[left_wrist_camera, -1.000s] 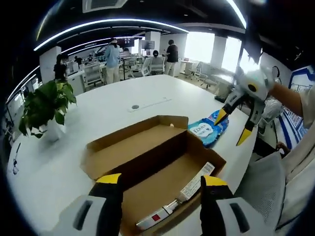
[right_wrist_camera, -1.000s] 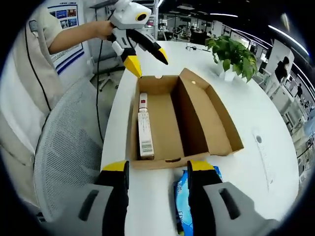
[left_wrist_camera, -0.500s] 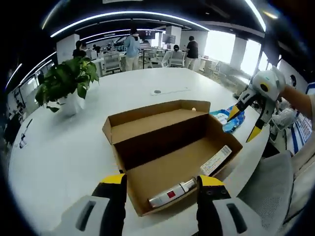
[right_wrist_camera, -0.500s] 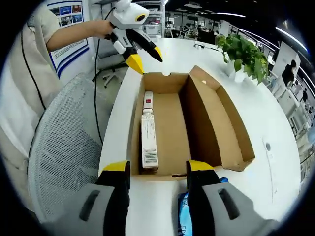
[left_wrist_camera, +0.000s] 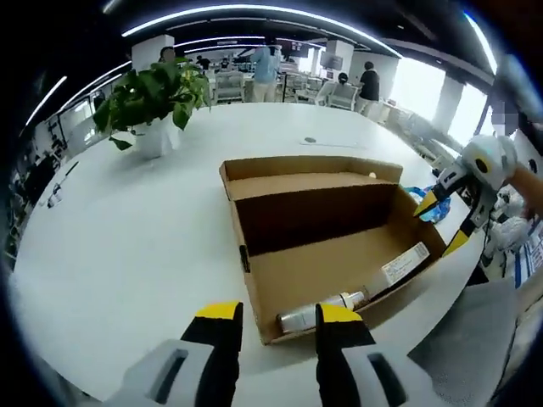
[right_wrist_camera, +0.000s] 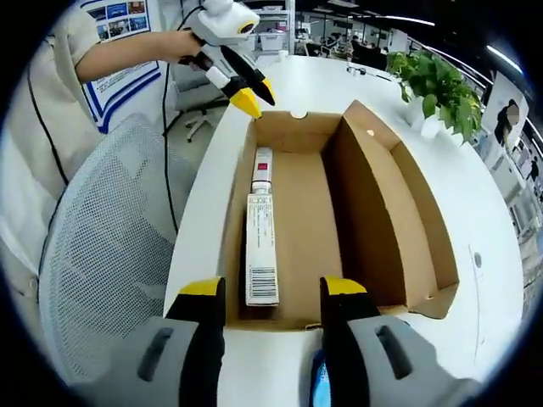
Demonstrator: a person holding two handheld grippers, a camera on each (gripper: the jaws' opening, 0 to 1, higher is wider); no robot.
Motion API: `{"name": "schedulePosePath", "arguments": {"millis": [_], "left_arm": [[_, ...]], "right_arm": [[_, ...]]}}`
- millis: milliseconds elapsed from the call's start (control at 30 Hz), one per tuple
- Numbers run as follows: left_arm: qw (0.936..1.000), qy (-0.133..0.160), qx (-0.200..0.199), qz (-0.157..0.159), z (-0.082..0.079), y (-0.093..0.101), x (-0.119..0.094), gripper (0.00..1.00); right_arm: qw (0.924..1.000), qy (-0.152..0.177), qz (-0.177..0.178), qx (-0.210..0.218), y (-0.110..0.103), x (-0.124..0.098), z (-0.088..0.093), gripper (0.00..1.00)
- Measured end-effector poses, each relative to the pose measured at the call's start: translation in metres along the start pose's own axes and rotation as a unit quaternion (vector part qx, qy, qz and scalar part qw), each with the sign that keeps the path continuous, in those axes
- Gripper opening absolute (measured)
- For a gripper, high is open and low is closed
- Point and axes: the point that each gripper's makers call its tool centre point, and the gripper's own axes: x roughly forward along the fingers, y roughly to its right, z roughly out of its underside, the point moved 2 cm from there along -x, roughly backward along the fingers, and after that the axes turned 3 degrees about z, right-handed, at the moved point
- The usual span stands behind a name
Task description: Operate the shoe box by opening the lid, removing the specified soft item, and placing it in the target area until the item is outside and the box remains undamaged.
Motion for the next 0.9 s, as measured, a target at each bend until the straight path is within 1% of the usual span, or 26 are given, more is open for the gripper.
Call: {"name": "schedulePosePath", "arguments": {"millis": [33, 100, 167, 233, 300, 367, 433, 533, 600, 633, 667, 700, 767, 900], "left_arm": [[1.0000, 0.003, -0.007, 0.000, 0.000, -0.001, 0.001, 0.31], [0.9999, 0.002, -0.015, -0.003, 0.001, -0.004, 0.003, 0.29], [0.9997, 0.003, -0.022, -0.008, 0.002, -0.006, 0.005, 0.27], [0.9995, 0.001, -0.030, -0.007, 0.004, -0.007, 0.008, 0.25], [0.9993, -0.005, -0.036, -0.010, 0.007, -0.008, 0.011, 0.24], [0.9992, -0.006, -0.039, -0.010, 0.009, -0.008, 0.012, 0.20], [0.9990, -0.006, -0.043, -0.011, 0.011, -0.008, 0.012, 0.14], [0.9985, -0.007, -0.052, -0.013, 0.014, -0.010, 0.013, 0.11], [0.9985, -0.014, -0.048, -0.024, 0.019, -0.014, 0.013, 0.07], [0.9981, -0.007, -0.059, -0.017, 0.018, -0.012, 0.015, 0.07], [0.9972, -0.006, -0.073, -0.018, 0.018, -0.012, 0.014, 0.07], [0.9975, -0.005, -0.068, -0.017, 0.018, -0.013, 0.014, 0.07], [0.9971, -0.004, -0.074, -0.017, 0.018, -0.013, 0.014, 0.06], [0.9972, -0.004, -0.072, -0.020, 0.018, -0.014, 0.015, 0.06]], "right_arm": [[1.0000, 0.001, -0.003, 0.002, 0.001, 0.000, -0.001, 0.41], [1.0000, 0.003, 0.001, 0.004, 0.004, 0.003, -0.003, 0.40], [1.0000, -0.005, 0.003, 0.002, 0.006, 0.007, -0.001, 0.38], [1.0000, -0.008, -0.003, 0.000, 0.005, 0.012, -0.001, 0.36], [0.9999, -0.013, -0.010, 0.000, 0.002, 0.017, 0.000, 0.35], [0.9997, -0.019, -0.014, -0.001, 0.001, 0.022, 0.002, 0.34], [0.9996, -0.023, -0.018, 0.002, 0.000, 0.025, 0.002, 0.32], [0.9994, -0.027, -0.023, 0.001, 0.000, 0.030, 0.003, 0.30], [0.9993, -0.029, -0.024, 0.002, -0.001, 0.033, 0.003, 0.28], [0.9992, -0.030, -0.025, 0.002, -0.002, 0.034, 0.003, 0.27], [0.9991, -0.033, -0.027, 0.001, -0.002, 0.036, 0.004, 0.26], [0.9990, -0.034, -0.027, 0.001, -0.003, 0.037, 0.004, 0.25], [0.9989, -0.036, -0.029, 0.002, -0.003, 0.038, 0.004, 0.24], [0.9989, -0.036, -0.029, 0.004, -0.004, 0.038, 0.003, 0.22]]}}
